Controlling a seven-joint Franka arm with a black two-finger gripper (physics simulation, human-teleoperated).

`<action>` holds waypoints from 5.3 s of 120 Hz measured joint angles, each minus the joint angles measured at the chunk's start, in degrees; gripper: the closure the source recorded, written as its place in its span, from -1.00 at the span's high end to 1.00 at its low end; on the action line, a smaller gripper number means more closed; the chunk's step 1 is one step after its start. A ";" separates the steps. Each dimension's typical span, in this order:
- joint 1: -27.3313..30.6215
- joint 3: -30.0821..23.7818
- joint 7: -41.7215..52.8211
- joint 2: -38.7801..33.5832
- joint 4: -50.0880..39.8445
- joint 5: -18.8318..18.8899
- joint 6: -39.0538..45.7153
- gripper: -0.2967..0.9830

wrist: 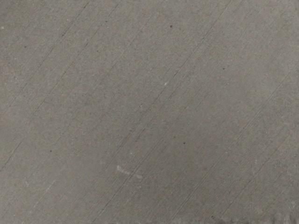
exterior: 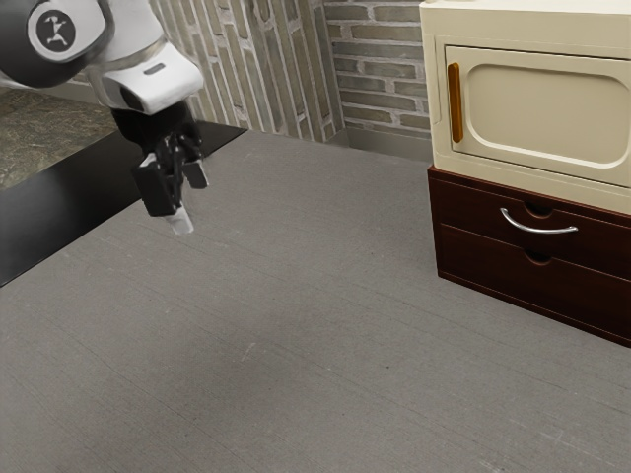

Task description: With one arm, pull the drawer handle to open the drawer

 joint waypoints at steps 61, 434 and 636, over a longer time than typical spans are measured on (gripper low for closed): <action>-9.07 -10.43 24.74 0.73 -6.06 -7.00 15.15 0.54; -30.76 10.89 31.22 17.88 -9.88 -12.03 56.09 -0.62; -31.78 16.91 28.72 3.41 -3.34 -7.91 31.73 -0.09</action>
